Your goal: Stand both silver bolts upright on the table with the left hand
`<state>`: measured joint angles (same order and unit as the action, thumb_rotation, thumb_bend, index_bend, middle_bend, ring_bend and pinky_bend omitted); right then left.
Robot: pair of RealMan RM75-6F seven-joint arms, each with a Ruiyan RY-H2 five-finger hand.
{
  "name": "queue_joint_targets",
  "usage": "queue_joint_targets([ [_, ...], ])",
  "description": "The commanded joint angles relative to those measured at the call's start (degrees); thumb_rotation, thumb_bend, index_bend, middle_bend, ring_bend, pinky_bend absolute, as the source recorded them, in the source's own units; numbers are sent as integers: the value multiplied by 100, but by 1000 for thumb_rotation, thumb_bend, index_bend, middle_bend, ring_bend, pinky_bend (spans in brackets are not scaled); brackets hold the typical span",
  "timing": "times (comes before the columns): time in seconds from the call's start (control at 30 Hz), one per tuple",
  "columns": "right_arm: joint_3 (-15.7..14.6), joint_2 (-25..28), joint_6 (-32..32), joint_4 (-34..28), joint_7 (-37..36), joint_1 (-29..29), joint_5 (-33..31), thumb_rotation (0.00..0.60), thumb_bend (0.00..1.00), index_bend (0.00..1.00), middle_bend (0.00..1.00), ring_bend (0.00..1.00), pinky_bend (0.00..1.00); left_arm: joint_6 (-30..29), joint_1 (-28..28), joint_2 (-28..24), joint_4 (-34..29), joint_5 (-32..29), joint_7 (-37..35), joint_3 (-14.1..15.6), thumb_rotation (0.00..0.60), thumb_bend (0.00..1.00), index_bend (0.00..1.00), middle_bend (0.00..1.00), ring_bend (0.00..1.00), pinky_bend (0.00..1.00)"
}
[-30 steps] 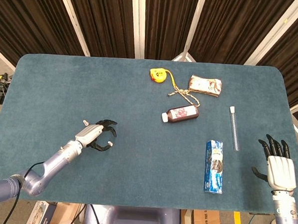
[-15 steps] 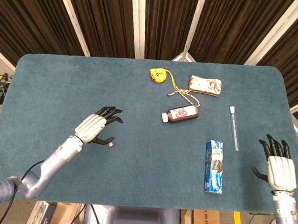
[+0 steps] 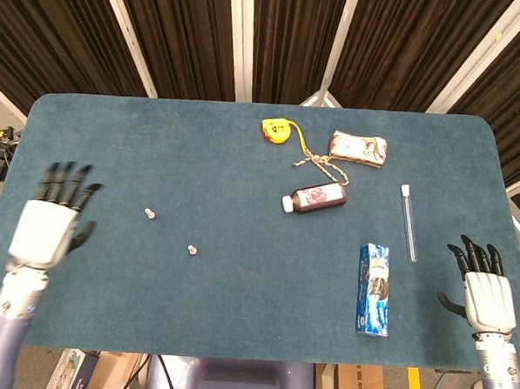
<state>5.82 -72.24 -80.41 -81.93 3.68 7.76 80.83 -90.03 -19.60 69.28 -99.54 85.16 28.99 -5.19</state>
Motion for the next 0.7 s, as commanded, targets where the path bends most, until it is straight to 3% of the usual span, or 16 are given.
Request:
queue_joint_targets([
  [0.03, -6, 80, -22, -58, 15, -9, 28, 600, 171, 200, 90, 121, 0, -393, 950, -586, -422, -393, -742, 370, 600, 392, 204, 51, 0, 0],
  [0.27, -8, 177, -166, -13, -230, -15, 223, 600, 172, 200, 90, 121, 0, -307, 1267, -644, -139, -543, -1558, 501, 600, 394, 192, 44, 0, 0],
  [0.7, -112, 475, -443, -319, -232, -64, 622, 600, 172, 191, 90, 121, 0, -204, 1396, -708, 48, -237, -2019, 487, 600, 399, 191, 44, 0, 0],
])
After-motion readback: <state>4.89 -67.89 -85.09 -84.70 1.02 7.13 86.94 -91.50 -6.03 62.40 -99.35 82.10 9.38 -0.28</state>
